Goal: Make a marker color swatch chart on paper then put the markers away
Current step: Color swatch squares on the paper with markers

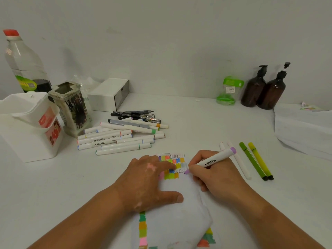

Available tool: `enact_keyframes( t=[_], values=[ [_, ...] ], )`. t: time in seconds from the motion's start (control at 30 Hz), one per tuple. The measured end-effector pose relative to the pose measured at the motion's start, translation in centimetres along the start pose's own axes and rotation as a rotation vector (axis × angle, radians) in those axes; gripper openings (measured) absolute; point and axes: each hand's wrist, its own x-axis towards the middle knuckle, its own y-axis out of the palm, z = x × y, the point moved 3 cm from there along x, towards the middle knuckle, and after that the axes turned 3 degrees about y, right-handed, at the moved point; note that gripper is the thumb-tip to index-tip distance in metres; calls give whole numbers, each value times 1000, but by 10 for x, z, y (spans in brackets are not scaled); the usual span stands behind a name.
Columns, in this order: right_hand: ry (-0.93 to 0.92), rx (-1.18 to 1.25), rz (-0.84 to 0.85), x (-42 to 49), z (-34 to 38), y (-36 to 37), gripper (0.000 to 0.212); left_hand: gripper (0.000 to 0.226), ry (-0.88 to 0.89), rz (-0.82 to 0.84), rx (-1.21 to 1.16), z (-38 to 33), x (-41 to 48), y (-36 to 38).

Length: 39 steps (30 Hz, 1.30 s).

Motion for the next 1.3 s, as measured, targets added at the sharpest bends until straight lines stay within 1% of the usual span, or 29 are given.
enact_keyframes(
  t=[0.1,0.17,0.23,0.33,0.43,0.47,0.53,0.57,0.63,0.67,0.7,0.77,0.9,1.0,1.03,1.07,1.13,1.17,1.23,1.3],
  values=[
    [-11,-62,-6,-1,0,-1,10,96,-2,5,4,-1,0,0],
    [-9,-66,-29,-1,2,-2,10,96,0,7,2,0,0,-1],
    [-5,-96,-16,-2,3,-2,11,96,0,6,3,0,0,0],
    [10,-93,-51,-3,5,-6,7,96,-7,10,6,-1,0,0],
    [12,-112,-3,-5,6,-6,9,93,-13,14,18,-3,0,-2],
    [-4,-117,-31,-5,6,-7,7,92,-9,13,14,-3,-1,-3],
    [-43,-41,-155,-4,6,-13,13,80,3,-8,-27,-3,-3,-7],
    [-50,48,-198,-4,5,-17,16,66,6,-39,-80,-3,-4,-9],
    [-51,244,-213,-3,4,-24,19,31,12,-112,-252,-2,-3,-14],
    [-48,333,-198,-3,5,-25,16,21,1,-132,-348,0,-2,-16],
    [-44,402,-179,-3,6,-26,12,18,-18,-143,-438,3,-2,-18],
    [-47,454,-149,-3,7,-25,13,23,-47,-170,-556,7,-3,-21],
    [-65,479,-115,-2,6,-22,11,28,-72,-239,-631,9,-4,-25],
    [-50,619,-56,-2,7,-21,6,27,-28,-240,-647,5,-5,-25],
    [-38,679,-29,-2,8,-21,7,28,-13,-239,-664,5,-6,-24],
    [-30,732,-5,-3,10,-20,9,27,-7,-241,-703,4,-6,-24],
    [-27,781,18,-4,12,-20,6,18,2,-245,-770,2,-7,-26],
    [-37,783,21,-5,13,-20,4,16,14,-248,-771,1,-7,-27],
    [-59,762,16,-6,14,-20,6,23,36,-243,-759,0,-7,-26],
    [-79,743,14,-7,16,-20,5,26,43,-252,-687,0,-8,-25]
  ],
)
